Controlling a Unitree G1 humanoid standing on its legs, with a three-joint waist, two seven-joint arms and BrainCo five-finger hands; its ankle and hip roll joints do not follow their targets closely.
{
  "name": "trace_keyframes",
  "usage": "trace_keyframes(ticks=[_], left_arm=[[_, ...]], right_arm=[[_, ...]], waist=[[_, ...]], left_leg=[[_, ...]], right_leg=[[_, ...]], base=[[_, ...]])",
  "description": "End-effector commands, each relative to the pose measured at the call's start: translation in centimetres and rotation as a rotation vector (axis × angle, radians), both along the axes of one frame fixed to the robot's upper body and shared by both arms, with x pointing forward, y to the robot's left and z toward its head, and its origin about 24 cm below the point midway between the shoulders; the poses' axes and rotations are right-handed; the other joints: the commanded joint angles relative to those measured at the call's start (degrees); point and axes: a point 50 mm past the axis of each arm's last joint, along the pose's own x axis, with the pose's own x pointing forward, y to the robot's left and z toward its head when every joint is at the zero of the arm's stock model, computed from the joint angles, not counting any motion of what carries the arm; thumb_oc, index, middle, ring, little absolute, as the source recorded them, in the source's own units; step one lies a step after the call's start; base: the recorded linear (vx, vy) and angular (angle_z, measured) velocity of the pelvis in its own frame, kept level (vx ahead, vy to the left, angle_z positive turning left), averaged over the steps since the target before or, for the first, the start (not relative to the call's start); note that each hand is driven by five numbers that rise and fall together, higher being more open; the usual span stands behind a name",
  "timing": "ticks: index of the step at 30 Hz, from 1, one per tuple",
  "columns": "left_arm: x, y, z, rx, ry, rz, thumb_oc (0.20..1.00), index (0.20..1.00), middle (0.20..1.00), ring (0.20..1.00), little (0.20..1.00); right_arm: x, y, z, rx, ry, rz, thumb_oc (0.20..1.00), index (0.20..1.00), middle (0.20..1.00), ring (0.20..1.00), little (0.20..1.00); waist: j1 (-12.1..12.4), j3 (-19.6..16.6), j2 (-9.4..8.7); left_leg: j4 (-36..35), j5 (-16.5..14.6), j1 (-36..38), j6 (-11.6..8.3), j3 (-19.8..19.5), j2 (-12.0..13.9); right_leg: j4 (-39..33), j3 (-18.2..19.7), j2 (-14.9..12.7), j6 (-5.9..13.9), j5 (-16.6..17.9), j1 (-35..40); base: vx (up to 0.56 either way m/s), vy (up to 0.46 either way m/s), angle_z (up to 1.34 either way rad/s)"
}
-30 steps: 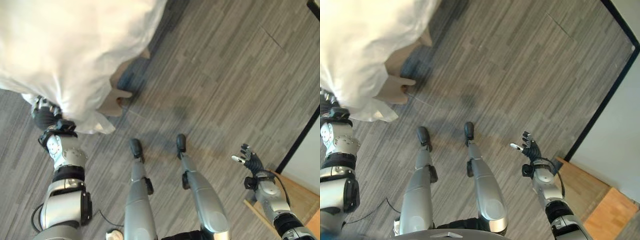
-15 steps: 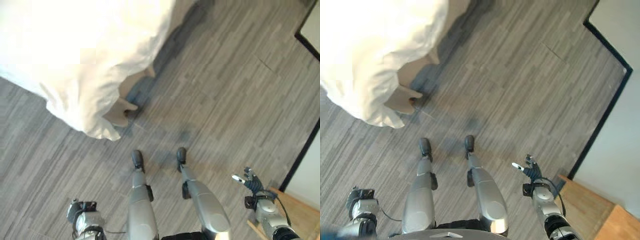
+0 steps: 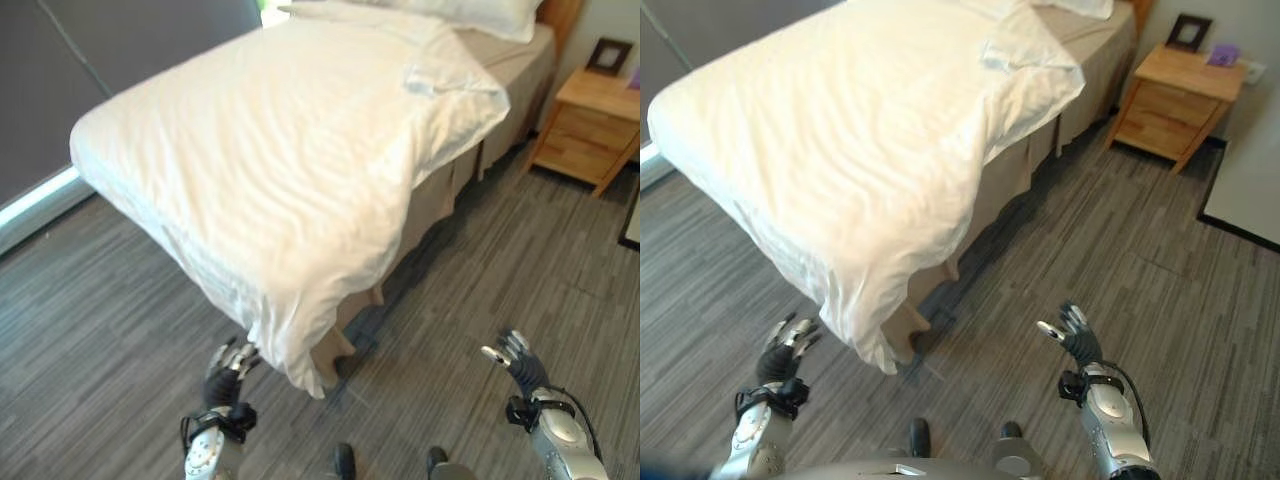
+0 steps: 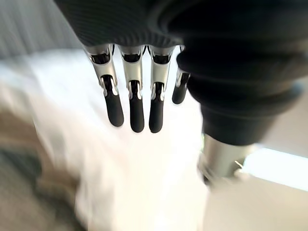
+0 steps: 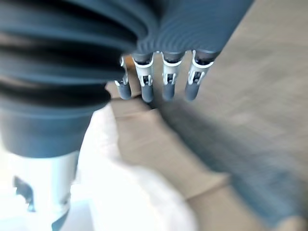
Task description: Making the bed.
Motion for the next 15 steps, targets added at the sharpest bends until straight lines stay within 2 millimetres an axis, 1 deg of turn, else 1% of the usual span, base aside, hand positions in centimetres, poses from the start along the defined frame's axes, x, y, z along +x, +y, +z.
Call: trace_keyframes(ticks=[1,2,3,4,5,6,7,8,9,10,11,12,13,14,15], left_arm=[[1.8,1.2,1.3,0.018,-0.094,0.024,1.0,1.0,1.0,1.0,1.0],[1.8,0.8,1.2,-0.03,-0.103,0.047,1.0,1.0,1.0,1.0,1.0],[2.2,0.4,1.4,-0.059,-0.117,0.049,1.0,1.0,1.0,1.0,1.0],[2.9,-0.2,1.6,-0.067,-0.127,0.022,1.0,1.0,1.0,1.0,1.0],[4.4,-0.8,2.4,-0.005,-0.149,-0.058,1.0,1.0,1.0,1.0,1.0],[5.5,-0.6,3.9,0.073,-0.197,-0.098,1.0,1.0,1.0,1.0,1.0],[5.7,-0.4,4.5,0.099,-0.216,-0.115,1.0,1.0,1.0,1.0,1.0],[5.7,0.2,5.2,0.137,-0.243,-0.112,1.0,1.0,1.0,1.0,1.0],[5.5,0.6,5.5,0.13,-0.255,-0.085,1.0,1.0,1.0,1.0,1.0],[5.3,1.1,5.6,0.088,-0.271,-0.031,1.0,1.0,1.0,1.0,1.0],[5.1,1.3,5.4,0.016,-0.278,0.021,1.0,1.0,1.0,1.0,1.0],[5.1,1.4,5.6,0.0,-0.293,0.046,1.0,1.0,1.0,1.0,1.0],[5.3,1.3,5.6,0.012,-0.287,0.051,1.0,1.0,1.0,1.0,1.0],[5.3,1.3,5.6,0.013,-0.287,0.052,1.0,1.0,1.0,1.0,1.0],[5.6,1.4,5.8,0.007,-0.302,0.08,1.0,1.0,1.0,1.0,1.0]], right_arm=[[0.9,-1.1,3.0,-0.025,-0.2,-0.064,1.0,1.0,1.0,1.0,1.0],[1.0,-0.9,3.8,-0.025,-0.242,-0.079,1.0,1.0,1.0,1.0,1.0],[0.9,-0.9,4.4,-0.016,-0.278,-0.099,1.0,1.0,1.0,1.0,1.0],[0.6,-1.1,4.6,-0.006,-0.295,-0.129,1.0,1.0,1.0,1.0,1.0],[-0.1,-1.5,4.9,-0.017,-0.314,-0.174,1.0,1.0,1.0,1.0,1.0],[-0.2,-2.0,5.3,-0.07,-0.327,-0.212,1.0,1.0,1.0,1.0,1.0],[-0.1,-2.2,5.5,-0.093,-0.336,-0.227,1.0,1.0,1.0,1.0,1.0],[-0.1,-2.6,5.5,-0.105,-0.332,-0.253,1.0,1.0,1.0,1.0,1.0],[-0.1,-2.7,5.5,-0.109,-0.333,-0.265,1.0,1.0,1.0,1.0,1.0],[0.1,-2.5,5.4,-0.106,-0.33,-0.278,1.0,1.0,1.0,1.0,1.0],[0.2,-2.2,5.3,-0.084,-0.331,-0.286,1.0,1.0,1.0,1.0,1.0],[-0.1,-2.2,5.0,-0.076,-0.321,-0.293,1.0,1.0,1.0,1.0,1.0],[-0.3,-2.1,4.7,-0.065,-0.307,-0.293,1.0,1.0,1.0,1.0,1.0],[-0.3,-2.1,4.7,-0.065,-0.306,-0.293,1.0,1.0,1.0,1.0,1.0],[-0.7,-2.4,4.2,-0.043,-0.289,-0.311,1.0,1.0,1.0,1.0,1.0]], waist=[[-2.7,2.1,-4.41],[-3.2,2.3,-4.52],[-4.2,2.2,-4.57],[-6.0,2.4,-4.51],[-8.4,2.6,-3.81],[-8.6,3.3,-2.92],[-7.5,3.8,-2.31],[-6.7,4.0,-2.11],[-6.0,3.8,-2.67],[-4.7,3.1,-3.6],[-3.8,2.3,-4.87],[-3.9,2.0,-5.49],[-4.3,1.9,-5.82],[-4.3,1.9,-5.78],[-4.9,1.8,-6.39]], left_leg=[[0.3,-3.7,2.1,-1.63,0.0,-1.0],[0.3,-4.2,2.4,-1.5,2.3,-0.8],[0.3,-4.0,1.9,-1.58,4.4,-0.4],[0.3,-3.5,1.5,-1.66,5.3,0.0],[0.3,-3.0,0.9,-1.9,5.7,1.0],[0.3,-2.6,1.0,-2.26,8.4,2.9],[0.3,-2.0,0.8,-2.29,10.2,4.0],[0.3,-1.7,1.0,-2.59,12.7,4.6],[0.3,-1.7,1.7,-3.03,15.3,4.9],[0.3,-2.7,3.3,-4.0,18.3,5.8],[0.3,-3.0,4.4,-4.3,21.2,6.5],[0.3,-2.9,4.7,-4.83,22.1,7.1],[0.6,-2.2,4.5,-5.49,22.2,8.1],[0.6,-2.2,4.6,-5.63,22.3,8.3],[2.4,0.1,4.5,-7.51,22.4,11.4]], right_leg=[[-9.8,2.1,-1.5,3.37,5.7,3.2],[-9.7,3.0,-1.4,4.14,7.1,2.1],[-9.4,4.9,-0.9,4.72,8.6,0.1],[-8.5,8.2,-0.2,5.19,9.8,-1.6],[-6.3,13.0,0.4,5.49,9.1,-3.5],[-4.8,7.9,-2.9,5.27,7.7,-3.6],[-2.3,0.9,-5.7,4.4,6.4,-2.9],[-1.4,-4.5,-8.0,3.97,6.2,-1.4],[-1.0,-7.8,-9.1,4.43,6.9,-0.6],[0.1,-12.6,-10.0,5.52,5.9,-0.2],[-0.5,-17.7,-9.1,5.71,4.8,-0.4],[-2.9,-18.4,-8.3,5.31,4.8,-0.3],[-5.7,-17.1,-6.5,4.99,3.9,0.7],[-6.0,-17.1,-6.3,4.86,4.0,0.9],[-7.3,-13.9,-3.4,3.69,3.1,2.1]], base=[[-0.02,0.059,-0.27],[-0.08,0.031,-0.45],[-0.11,-0.003,-1.17],[-0.11,-0.086,-1.61],[-0.16,-0.189,-1.46],[-0.18,-0.239,-0.57],[-0.2,-0.206,-0.32],[-0.13,-0.116,-0.85],[0.03,-0.138,-1.63],[0.11,-0.296,-2.11],[0.14,-0.445,-2.36],[0.08,-0.511,-2.36],[0.05,-0.324,-1.91],[0.13,-0.468,-0.8],[0.15,-0.481,-0.29]])
